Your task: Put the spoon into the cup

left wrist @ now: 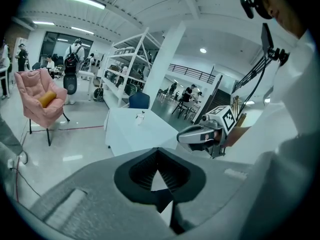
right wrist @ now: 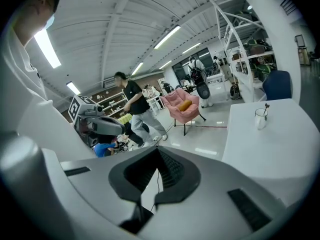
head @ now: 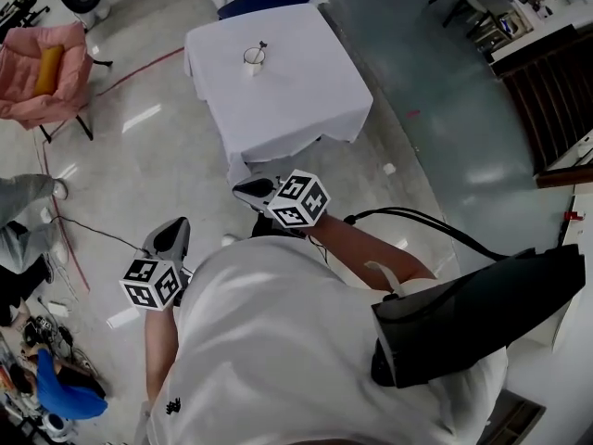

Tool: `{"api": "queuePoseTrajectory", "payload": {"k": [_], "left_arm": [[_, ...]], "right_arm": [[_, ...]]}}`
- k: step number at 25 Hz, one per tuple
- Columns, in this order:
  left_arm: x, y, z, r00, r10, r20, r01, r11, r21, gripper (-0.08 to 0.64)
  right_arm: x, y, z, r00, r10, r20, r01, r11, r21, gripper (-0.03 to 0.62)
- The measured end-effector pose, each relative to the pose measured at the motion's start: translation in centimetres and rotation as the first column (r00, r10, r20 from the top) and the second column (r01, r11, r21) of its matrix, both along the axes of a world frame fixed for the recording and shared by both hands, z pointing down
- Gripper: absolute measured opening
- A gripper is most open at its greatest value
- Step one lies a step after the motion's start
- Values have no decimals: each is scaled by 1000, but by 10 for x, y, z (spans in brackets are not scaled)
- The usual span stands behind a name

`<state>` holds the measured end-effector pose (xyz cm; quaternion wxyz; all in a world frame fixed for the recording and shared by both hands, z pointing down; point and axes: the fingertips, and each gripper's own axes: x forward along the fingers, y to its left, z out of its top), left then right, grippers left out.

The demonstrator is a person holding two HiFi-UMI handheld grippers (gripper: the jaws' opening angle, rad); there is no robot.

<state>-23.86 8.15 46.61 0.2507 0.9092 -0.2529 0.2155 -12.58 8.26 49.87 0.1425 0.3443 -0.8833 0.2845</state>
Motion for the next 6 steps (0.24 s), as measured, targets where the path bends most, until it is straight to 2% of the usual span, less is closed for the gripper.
{"api": "queuePoseTrajectory", "payload": {"k": [6], "left_arm": [[5,-2,2,1000,8,11,-8,1000,-2,6]], "right_arm": [[5,-1,4,1000,0,-1,0,1000,-4,8]]}}
